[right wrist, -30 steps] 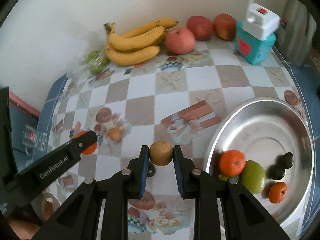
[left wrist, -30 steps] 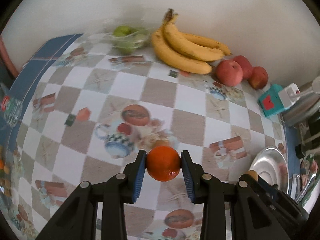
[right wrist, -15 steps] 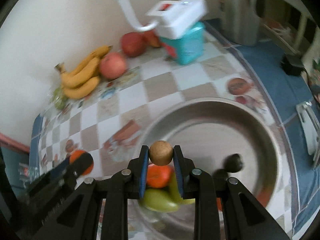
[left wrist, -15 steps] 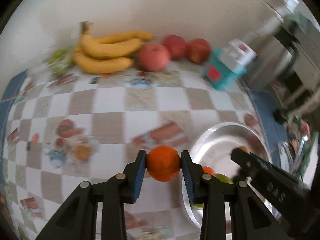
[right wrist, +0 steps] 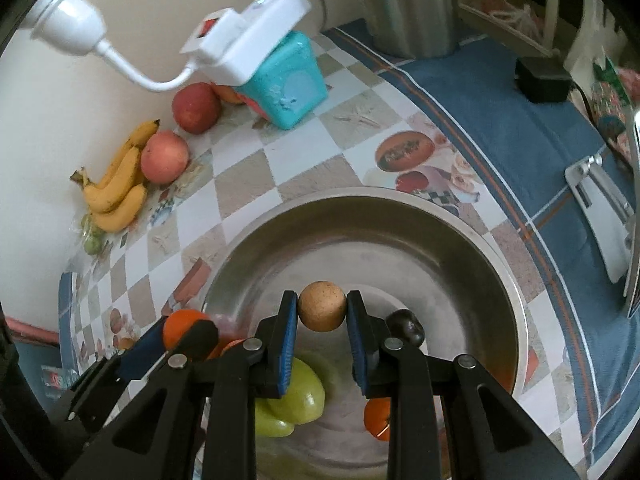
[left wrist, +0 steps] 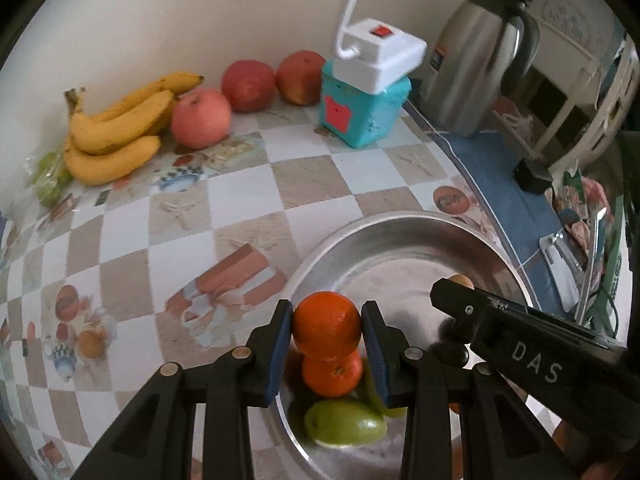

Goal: Organize fruits
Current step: 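Open the left tool to drop the tangerine while the right tool drops the kiwi into the plate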

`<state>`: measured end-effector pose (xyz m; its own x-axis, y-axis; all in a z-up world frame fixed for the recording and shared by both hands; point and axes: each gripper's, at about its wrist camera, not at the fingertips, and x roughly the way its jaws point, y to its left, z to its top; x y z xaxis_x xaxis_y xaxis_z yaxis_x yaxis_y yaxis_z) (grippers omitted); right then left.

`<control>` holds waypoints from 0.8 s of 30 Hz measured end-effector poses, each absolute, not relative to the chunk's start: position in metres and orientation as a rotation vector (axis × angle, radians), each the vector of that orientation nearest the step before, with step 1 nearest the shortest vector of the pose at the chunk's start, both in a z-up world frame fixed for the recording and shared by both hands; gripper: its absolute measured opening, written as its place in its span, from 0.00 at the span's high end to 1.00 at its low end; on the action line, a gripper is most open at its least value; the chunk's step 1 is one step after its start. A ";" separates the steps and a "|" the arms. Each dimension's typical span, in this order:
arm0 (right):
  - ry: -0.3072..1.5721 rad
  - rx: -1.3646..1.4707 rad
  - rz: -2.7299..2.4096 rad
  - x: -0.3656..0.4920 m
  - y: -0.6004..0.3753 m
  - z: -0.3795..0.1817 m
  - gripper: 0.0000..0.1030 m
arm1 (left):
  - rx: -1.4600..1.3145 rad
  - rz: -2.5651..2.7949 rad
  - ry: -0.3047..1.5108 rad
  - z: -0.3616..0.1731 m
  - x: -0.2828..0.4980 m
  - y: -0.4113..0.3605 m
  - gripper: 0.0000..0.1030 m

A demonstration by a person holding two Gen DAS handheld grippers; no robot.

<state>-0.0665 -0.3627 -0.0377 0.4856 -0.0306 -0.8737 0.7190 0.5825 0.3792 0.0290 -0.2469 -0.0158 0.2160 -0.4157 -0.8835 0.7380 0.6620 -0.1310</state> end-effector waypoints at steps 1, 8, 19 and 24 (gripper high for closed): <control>0.965 0.843 -0.529 -0.067 -0.364 -0.039 0.75 | 0.355 -0.827 1.089 -0.019 0.029 -0.250 0.63; 0.983 0.864 -0.535 -0.067 -0.366 -0.047 0.75 | 0.380 -0.828 1.097 -0.031 0.025 -0.260 0.63; 1.004 0.854 -0.541 -0.063 -0.364 -0.047 0.57 | 0.358 -0.828 1.081 -0.028 0.021 -0.252 0.56; 1.005 0.832 -0.551 -0.063 -0.362 -0.039 0.57 | 0.330 -0.827 1.076 -0.015 0.023 -0.245 0.56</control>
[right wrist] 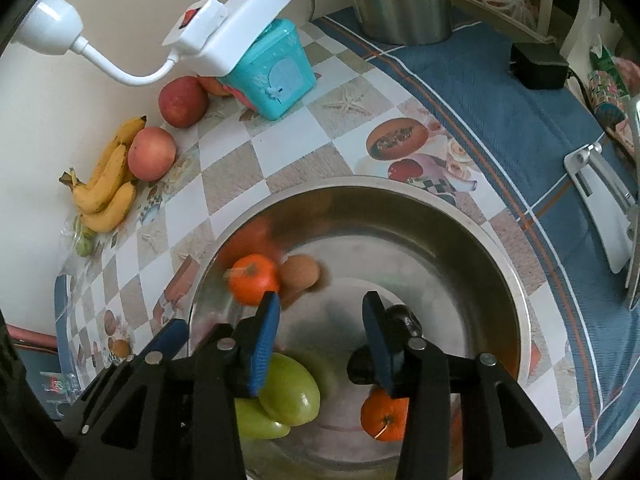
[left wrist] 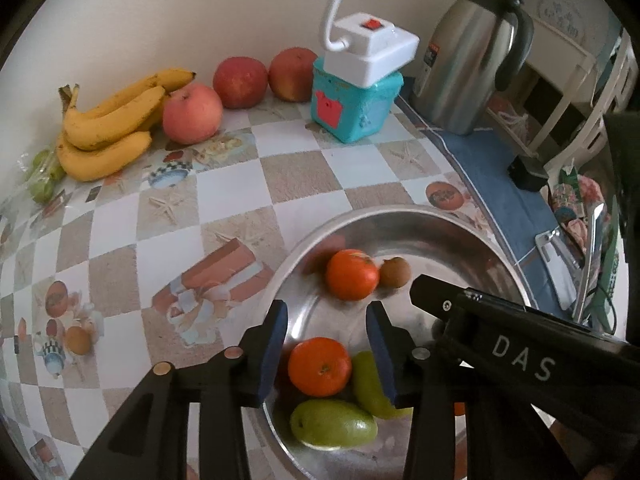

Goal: Organize fruits
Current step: 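Open the left tool to drop the tangerine while the right tool drops the kiwi into the plate, then withdraw both open tools from the plate toward the remaining fruits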

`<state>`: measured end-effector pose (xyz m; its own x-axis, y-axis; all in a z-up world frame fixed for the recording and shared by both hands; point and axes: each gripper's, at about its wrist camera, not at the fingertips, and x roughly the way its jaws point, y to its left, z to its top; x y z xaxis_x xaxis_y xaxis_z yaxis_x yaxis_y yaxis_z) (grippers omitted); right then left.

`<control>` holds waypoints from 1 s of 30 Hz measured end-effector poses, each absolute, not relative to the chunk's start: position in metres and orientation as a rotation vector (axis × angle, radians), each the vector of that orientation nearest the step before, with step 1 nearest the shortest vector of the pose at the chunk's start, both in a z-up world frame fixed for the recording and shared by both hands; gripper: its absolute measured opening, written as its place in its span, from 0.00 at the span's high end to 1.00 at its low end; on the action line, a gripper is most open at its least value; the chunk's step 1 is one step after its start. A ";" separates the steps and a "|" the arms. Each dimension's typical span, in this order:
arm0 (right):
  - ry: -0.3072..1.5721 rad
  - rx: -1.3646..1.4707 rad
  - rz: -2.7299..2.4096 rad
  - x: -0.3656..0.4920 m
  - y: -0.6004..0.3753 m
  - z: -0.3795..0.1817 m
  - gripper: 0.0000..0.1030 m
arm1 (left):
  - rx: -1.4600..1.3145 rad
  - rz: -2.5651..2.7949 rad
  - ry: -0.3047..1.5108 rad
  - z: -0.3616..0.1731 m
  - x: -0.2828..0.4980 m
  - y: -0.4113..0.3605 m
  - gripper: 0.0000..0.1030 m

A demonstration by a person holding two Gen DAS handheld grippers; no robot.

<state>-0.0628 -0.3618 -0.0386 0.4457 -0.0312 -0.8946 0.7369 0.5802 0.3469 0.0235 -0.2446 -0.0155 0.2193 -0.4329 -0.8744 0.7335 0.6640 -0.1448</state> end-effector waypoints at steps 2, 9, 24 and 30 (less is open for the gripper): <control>1.007 0.823 -0.556 -0.063 -0.360 -0.035 0.57 | 0.326 -0.819 1.080 -0.012 0.026 -0.241 0.56; 1.041 0.781 -0.570 -0.064 -0.351 -0.029 0.57 | 0.296 -0.727 1.151 -0.015 0.038 -0.225 0.56; 1.121 0.706 -0.569 -0.071 -0.317 -0.034 0.57 | 0.197 -0.620 1.219 -0.008 0.057 -0.179 0.56; 1.133 0.685 -0.566 -0.070 -0.312 -0.033 0.57 | 0.167 -0.600 1.226 -0.004 0.061 -0.163 0.56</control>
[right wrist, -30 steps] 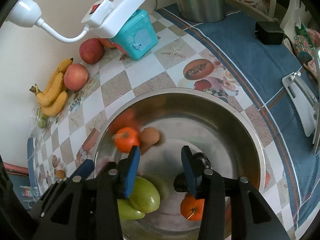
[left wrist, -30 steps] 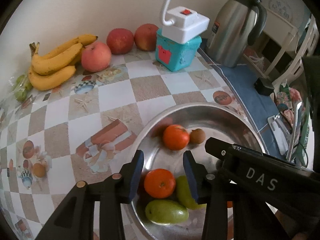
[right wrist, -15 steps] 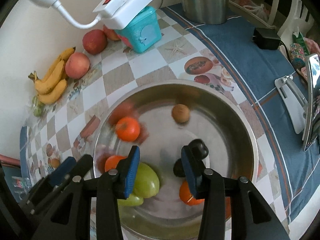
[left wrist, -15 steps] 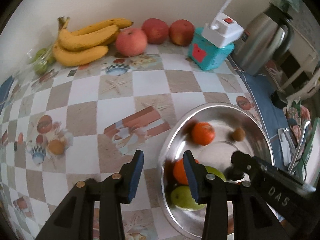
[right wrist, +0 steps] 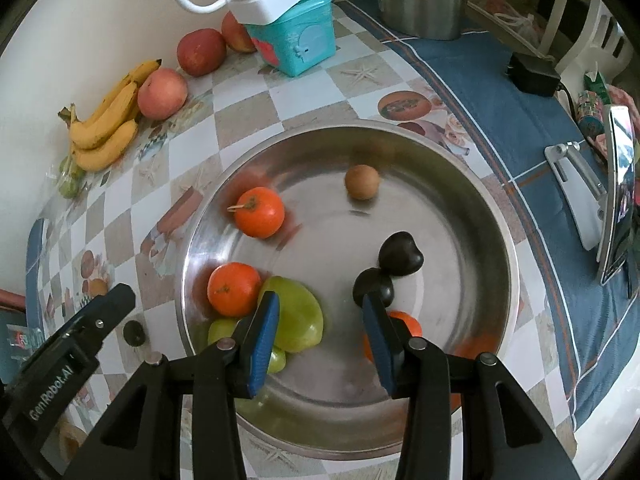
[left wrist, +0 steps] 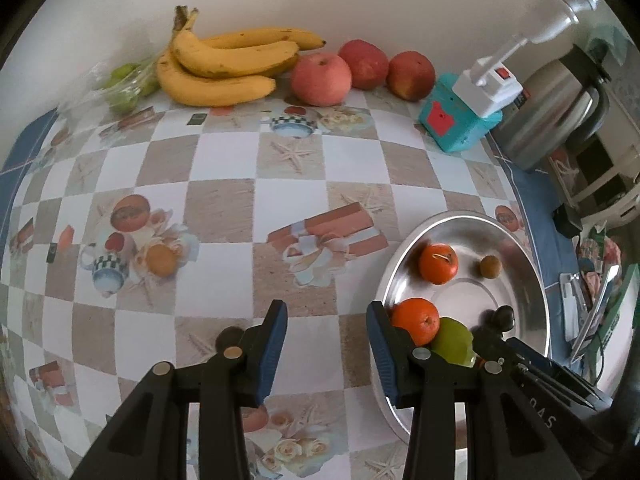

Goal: Organize fruits
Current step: 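Withdraw both open tools from the plate toward the remaining fruits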

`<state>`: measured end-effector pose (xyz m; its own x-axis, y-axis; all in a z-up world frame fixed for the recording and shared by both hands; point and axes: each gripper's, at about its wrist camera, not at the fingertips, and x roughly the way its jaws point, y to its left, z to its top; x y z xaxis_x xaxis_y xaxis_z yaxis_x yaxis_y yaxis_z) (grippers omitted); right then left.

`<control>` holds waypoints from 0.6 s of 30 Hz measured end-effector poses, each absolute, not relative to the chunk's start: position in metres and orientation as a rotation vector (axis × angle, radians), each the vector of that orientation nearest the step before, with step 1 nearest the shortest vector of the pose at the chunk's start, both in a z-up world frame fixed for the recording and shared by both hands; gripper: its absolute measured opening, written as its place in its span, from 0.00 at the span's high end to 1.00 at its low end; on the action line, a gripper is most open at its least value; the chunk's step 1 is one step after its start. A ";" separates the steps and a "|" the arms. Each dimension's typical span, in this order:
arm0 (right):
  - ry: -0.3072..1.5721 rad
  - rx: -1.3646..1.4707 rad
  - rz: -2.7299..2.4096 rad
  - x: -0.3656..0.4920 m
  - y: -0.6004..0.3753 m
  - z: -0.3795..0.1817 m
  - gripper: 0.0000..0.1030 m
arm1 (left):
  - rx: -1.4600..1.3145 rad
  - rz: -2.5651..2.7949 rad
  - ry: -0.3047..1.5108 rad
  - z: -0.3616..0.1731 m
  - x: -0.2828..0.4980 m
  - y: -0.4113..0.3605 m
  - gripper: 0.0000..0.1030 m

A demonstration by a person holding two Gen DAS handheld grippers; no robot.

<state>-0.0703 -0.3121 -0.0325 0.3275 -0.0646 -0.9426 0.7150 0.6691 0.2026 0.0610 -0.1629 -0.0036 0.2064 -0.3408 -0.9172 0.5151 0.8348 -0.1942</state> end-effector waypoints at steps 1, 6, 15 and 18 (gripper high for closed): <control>1.134 0.681 -0.567 -0.070 -0.312 -0.032 0.57 | 0.160 -0.594 1.230 -0.004 0.062 -0.160 0.54; 1.141 0.668 -0.574 -0.069 -0.310 -0.032 0.28 | 0.142 -0.536 1.240 -0.007 0.067 -0.150 0.13; 1.145 0.645 -0.617 -0.069 -0.312 -0.036 0.15 | 0.176 -0.446 1.261 -0.021 0.074 -0.140 0.00; 1.145 0.651 -0.636 -0.071 -0.314 -0.036 0.14 | 0.202 -0.434 1.248 -0.022 0.074 -0.140 0.00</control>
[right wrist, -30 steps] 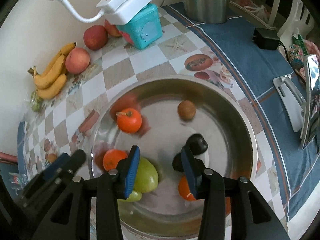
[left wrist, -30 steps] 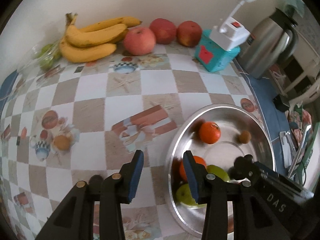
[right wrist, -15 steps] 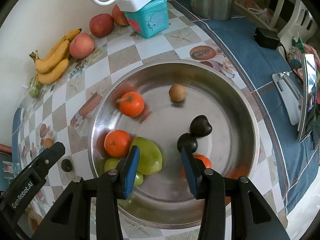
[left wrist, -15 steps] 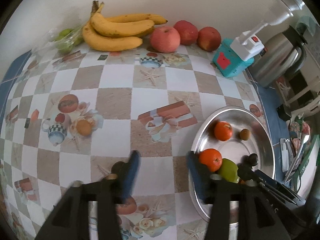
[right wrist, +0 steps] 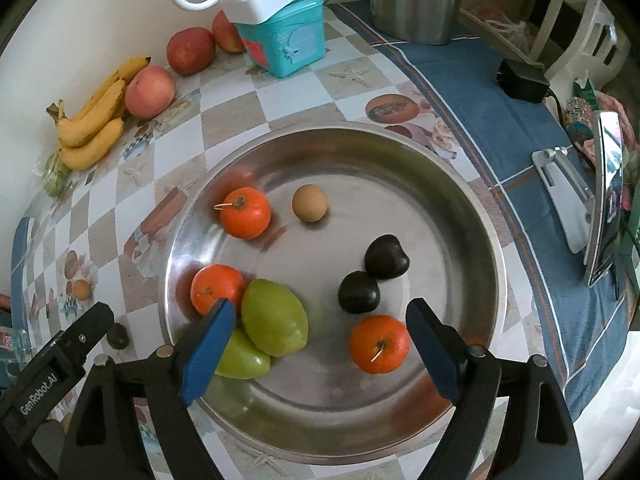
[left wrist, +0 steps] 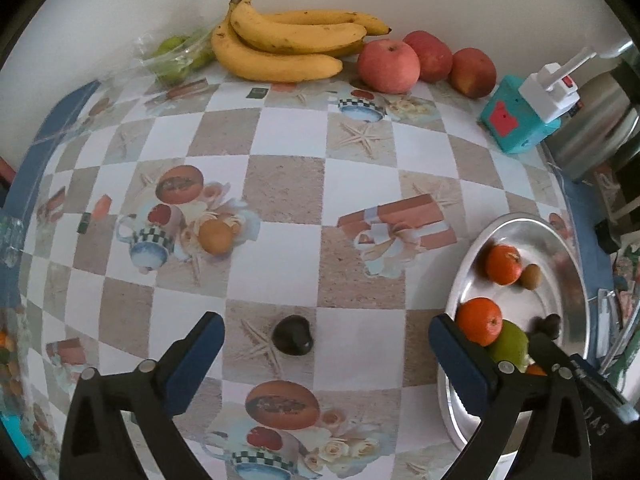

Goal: Organize fruits
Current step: 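Withdraw both open tools from the plate toward the remaining fruits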

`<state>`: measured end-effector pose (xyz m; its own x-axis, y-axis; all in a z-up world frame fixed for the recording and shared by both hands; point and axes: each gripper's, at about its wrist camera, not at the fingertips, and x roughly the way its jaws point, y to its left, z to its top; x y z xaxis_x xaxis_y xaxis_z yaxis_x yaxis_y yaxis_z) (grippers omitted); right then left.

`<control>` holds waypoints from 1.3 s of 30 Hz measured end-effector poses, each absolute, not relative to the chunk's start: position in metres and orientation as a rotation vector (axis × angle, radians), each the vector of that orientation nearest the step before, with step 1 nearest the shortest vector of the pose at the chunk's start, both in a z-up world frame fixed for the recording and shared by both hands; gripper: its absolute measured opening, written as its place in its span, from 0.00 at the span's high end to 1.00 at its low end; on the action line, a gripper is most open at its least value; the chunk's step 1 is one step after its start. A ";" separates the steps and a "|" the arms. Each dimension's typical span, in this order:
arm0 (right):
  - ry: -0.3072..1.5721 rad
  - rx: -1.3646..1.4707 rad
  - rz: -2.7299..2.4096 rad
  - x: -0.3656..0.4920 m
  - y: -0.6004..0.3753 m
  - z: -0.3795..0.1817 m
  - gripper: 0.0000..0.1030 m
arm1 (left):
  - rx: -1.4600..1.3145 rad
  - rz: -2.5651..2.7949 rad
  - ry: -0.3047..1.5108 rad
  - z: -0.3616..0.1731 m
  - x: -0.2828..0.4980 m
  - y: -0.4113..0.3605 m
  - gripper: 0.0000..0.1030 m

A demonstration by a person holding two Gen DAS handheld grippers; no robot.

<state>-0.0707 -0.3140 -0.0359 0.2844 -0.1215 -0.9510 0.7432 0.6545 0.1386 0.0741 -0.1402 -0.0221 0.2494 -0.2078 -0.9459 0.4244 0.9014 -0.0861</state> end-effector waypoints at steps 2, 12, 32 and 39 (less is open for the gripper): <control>1.145 0.650 -0.641 -0.071 -0.315 -0.036 0.07 | 0.224 -0.423 1.235 -0.022 0.074 -0.140 0.00; 1.152 0.637 -0.620 -0.066 -0.310 -0.037 0.07 | 0.349 -0.415 1.181 -0.015 0.072 -0.140 0.00; 1.154 0.519 -0.441 -0.027 -0.247 -0.026 0.07 | 0.341 -0.177 1.115 0.005 0.121 -0.044 0.00; 1.156 0.489 -0.349 -0.007 -0.216 -0.024 0.07 | 0.299 -0.114 1.126 0.005 0.132 -0.012 0.00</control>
